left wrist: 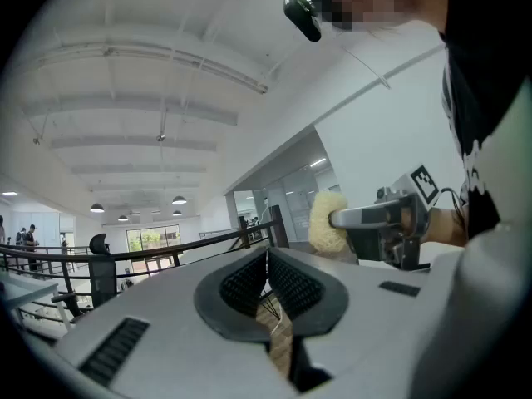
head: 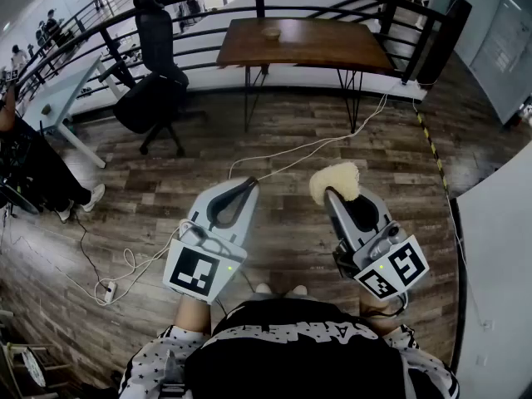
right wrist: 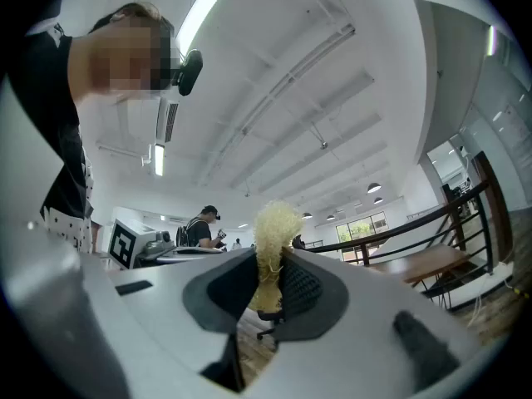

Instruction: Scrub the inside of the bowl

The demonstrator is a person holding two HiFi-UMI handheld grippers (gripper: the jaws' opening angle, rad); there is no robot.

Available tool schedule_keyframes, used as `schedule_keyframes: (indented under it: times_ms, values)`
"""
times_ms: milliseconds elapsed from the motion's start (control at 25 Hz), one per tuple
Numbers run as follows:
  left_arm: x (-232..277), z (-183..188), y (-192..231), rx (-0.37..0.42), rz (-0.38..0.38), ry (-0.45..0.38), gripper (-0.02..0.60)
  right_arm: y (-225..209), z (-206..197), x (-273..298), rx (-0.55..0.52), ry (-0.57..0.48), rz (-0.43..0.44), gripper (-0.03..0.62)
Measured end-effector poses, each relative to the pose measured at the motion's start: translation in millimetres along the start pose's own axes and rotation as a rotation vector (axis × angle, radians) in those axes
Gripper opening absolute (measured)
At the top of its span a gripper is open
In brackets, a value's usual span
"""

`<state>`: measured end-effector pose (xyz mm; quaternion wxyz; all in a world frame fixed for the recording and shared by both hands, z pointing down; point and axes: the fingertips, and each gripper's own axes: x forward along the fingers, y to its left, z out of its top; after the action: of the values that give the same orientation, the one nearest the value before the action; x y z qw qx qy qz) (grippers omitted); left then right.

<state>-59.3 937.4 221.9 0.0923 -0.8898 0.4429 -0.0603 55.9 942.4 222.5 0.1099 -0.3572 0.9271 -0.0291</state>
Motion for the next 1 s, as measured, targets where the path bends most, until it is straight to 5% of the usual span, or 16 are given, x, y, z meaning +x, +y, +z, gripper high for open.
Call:
schedule_keyframes:
  times_ms: [1000]
  values:
    - [49,13,-49,0.038,0.031,0.035,0.017,-58,13,-47,0.039,-0.038,0.018,0.064]
